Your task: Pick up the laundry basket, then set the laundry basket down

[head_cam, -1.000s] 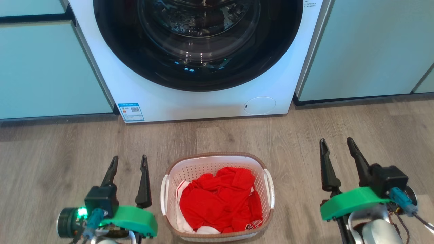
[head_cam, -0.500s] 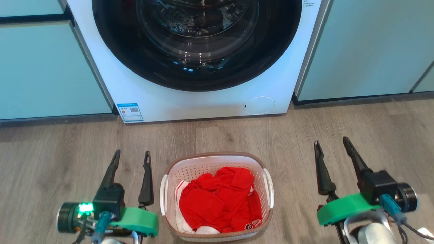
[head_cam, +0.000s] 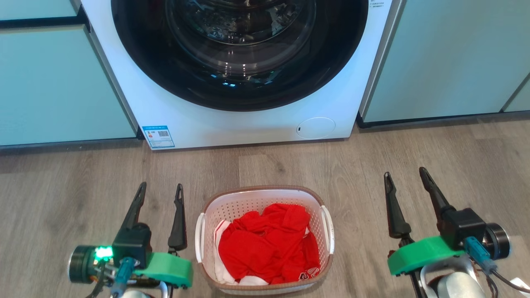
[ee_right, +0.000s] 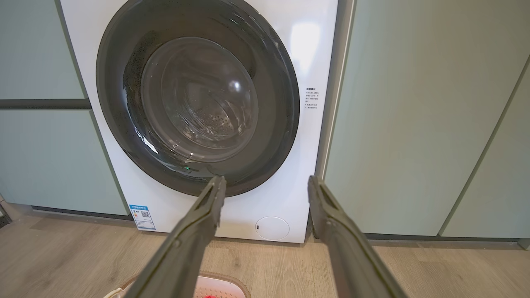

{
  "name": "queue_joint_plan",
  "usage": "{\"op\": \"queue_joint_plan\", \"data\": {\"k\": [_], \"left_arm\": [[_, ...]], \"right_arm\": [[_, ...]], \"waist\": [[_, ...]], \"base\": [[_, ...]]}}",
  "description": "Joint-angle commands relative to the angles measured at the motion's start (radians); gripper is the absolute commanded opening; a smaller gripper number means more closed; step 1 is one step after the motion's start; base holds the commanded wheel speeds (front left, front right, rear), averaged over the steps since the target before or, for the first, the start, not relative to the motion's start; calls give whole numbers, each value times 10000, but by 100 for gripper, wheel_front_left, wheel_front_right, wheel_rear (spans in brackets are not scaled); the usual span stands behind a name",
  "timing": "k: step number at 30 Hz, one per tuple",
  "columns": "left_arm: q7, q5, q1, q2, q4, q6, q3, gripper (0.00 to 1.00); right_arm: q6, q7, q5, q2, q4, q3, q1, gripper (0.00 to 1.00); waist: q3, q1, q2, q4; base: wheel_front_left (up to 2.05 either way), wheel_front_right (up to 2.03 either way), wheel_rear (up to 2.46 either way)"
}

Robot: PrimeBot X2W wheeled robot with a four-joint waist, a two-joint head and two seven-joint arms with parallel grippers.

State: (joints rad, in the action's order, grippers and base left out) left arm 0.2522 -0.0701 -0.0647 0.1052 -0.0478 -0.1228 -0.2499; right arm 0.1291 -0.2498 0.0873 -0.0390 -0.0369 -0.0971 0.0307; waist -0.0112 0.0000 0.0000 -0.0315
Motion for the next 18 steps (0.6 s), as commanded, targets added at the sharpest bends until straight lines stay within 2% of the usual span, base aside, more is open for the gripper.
{"op": "queue_joint_plan", "data": {"k": [1, 18], "left_arm": [[95, 137, 214, -61, 288, 16, 361, 100], [95, 193, 203, -210, 160, 206, 507, 100]], "right_arm": [[16, -120, -64, -112, 324, -183, -262, 100], [16, -120, -8, -112, 175, -121, -277, 100]], "waist": [[8, 0, 0, 3], [202, 0, 0, 37]], "base": [[0, 0, 0], [0, 0, 0]]}}
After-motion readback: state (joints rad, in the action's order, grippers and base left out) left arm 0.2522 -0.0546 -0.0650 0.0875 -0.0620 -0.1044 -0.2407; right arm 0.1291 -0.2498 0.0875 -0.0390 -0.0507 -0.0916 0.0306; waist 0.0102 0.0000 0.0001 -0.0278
